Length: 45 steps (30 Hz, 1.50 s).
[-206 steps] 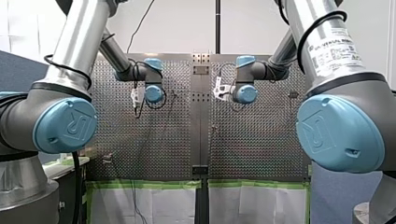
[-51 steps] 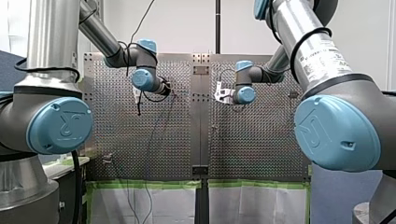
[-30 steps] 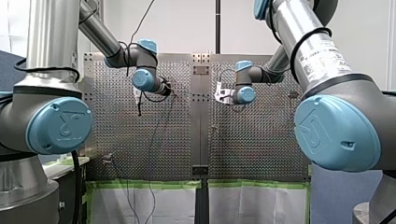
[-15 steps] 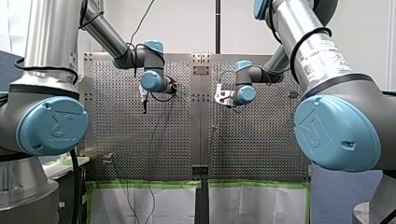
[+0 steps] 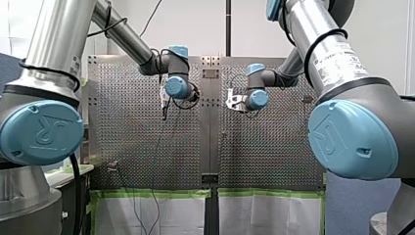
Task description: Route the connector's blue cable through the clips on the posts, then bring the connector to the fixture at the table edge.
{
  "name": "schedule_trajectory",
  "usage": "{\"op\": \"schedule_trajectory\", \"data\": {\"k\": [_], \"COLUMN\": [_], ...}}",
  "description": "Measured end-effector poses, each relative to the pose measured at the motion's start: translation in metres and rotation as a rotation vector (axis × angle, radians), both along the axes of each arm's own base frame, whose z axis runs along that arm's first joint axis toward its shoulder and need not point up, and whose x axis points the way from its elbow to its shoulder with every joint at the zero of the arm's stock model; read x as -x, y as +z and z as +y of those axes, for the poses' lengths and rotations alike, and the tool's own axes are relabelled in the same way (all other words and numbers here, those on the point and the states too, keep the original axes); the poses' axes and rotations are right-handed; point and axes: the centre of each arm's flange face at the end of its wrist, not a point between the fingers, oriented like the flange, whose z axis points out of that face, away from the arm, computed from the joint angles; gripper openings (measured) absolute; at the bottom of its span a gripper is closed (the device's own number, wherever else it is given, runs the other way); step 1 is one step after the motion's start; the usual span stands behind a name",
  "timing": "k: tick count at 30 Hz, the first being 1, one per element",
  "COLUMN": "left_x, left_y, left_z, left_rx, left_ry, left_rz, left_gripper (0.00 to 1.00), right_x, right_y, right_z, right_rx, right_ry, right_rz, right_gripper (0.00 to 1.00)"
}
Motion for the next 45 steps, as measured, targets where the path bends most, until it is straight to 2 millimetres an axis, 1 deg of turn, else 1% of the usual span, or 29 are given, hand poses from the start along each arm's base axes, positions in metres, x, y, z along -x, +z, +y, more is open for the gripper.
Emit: {"op": "schedule_trajectory", "data": {"k": [5, 11, 15, 20, 25, 32, 41, 45], "left_x": [0.004, 0.01, 0.006, -0.004, -0.014, -0.023, -0.033, -0.041], "left_y": [0.007, 0.001, 0.007, 0.012, 0.004, -0.006, -0.004, -0.006], "left_z": [-0.019, -0.046, -0.055, -0.053, -0.05, -0.043, -0.031, -0.034], "left_rx": [0.002, -0.029, -0.023, -0.013, -0.018, -0.022, -0.003, -0.003], "left_ry": [0.0, 0.001, 0.02, 0.075, 0.132, 0.198, 0.285, 0.287], "left_rz": [-0.011, 0.01, -0.007, -0.02, -0.013, -0.008, -0.023, -0.023], "left_gripper": [1.0, 1.0, 1.0, 1.0, 1.0, 1.0, 1.0, 1.0], "right_x": [0.0, 0.0, 0.0, -0.001, -0.002, -0.003, -0.004, -0.004], "right_y": [0.001, 0.001, 0.001, 0.001, 0.001, 0.0, 0.0, 0.001], "right_z": [-0.001, -0.002, -0.002, -0.001, 0.0, 0.001, 0.002, 0.002], "right_rx": [0.008, 0.011, 0.011, 0.01, 0.008, 0.006, 0.007, 0.009], "right_ry": [-0.001, -0.001, 0.0, 0.0, 0.003, 0.005, 0.006, 0.005], "right_rz": [-0.005, -0.007, -0.007, -0.007, -0.006, -0.003, -0.004, -0.004], "right_gripper": [0.0, 0.0, 0.0, 0.0, 0.0, 0.0, 0.0, 0.0]}}
